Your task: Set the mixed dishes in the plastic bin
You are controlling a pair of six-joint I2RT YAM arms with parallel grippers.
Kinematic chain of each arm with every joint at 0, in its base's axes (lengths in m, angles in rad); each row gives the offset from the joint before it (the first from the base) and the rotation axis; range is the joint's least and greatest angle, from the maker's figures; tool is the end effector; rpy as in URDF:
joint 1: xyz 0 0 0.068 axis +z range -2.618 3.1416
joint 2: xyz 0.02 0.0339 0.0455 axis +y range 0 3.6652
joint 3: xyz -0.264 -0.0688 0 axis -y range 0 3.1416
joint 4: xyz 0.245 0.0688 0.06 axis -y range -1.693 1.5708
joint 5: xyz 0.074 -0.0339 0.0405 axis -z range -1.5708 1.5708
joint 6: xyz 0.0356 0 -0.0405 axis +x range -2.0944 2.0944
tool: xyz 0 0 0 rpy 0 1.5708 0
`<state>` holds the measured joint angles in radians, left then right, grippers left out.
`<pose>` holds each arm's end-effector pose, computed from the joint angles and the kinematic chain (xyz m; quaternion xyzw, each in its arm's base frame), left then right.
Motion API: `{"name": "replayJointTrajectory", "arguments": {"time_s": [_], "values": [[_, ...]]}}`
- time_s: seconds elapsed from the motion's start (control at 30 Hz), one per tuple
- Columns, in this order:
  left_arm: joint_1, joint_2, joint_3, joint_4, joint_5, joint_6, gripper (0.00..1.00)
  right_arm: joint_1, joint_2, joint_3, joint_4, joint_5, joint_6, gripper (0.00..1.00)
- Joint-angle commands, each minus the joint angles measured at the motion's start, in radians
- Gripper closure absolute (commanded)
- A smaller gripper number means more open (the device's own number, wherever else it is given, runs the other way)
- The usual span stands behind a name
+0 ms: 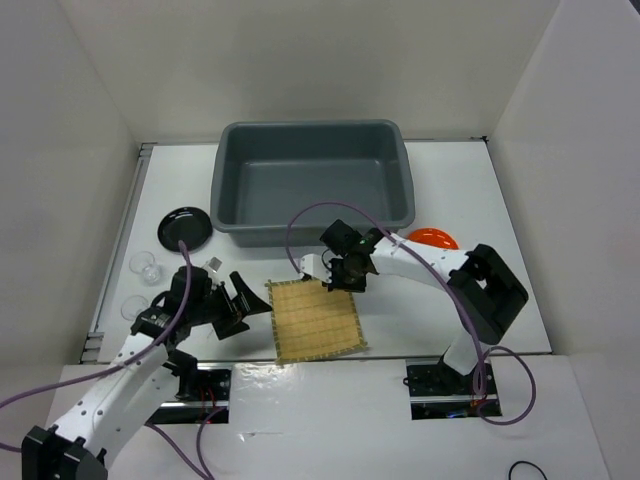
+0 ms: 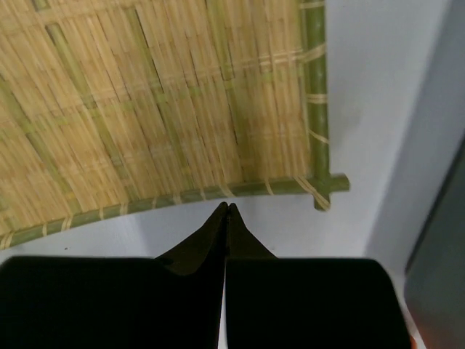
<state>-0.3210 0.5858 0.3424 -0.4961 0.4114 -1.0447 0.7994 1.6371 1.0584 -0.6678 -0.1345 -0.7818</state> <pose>0.1198 -0.0549 0.1868 -0.2399 0.8668 -0.3944 0.1887 0.2129 0.2257 0.1896 -0.7075 0.6849 0.0677 0.1605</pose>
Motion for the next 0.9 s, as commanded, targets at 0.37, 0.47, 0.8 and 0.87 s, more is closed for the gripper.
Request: {"name": "replayJointTrajectory", "arguments": {"time_s": [0.37,0.47,0.8,0.87], "values": [[-0.018,0.016,-0.045,0.151,-0.060,-0.133,0.00,0.055,0.098,-0.060,0.125,-0.001,0.038,1.00],[-0.027,0.016,-0.056,0.151,-0.060,-0.133,0.00,0.055,0.109,-0.069,0.134,-0.001,0.038,1.00],[-0.109,0.386,0.007,0.364,-0.042,-0.104,0.00,0.055,0.127,-0.080,0.155,-0.020,0.038,1.00],[-0.144,0.439,0.021,0.405,-0.042,-0.092,0.00,0.055,0.127,-0.080,0.155,-0.020,0.038,1.00]]}}
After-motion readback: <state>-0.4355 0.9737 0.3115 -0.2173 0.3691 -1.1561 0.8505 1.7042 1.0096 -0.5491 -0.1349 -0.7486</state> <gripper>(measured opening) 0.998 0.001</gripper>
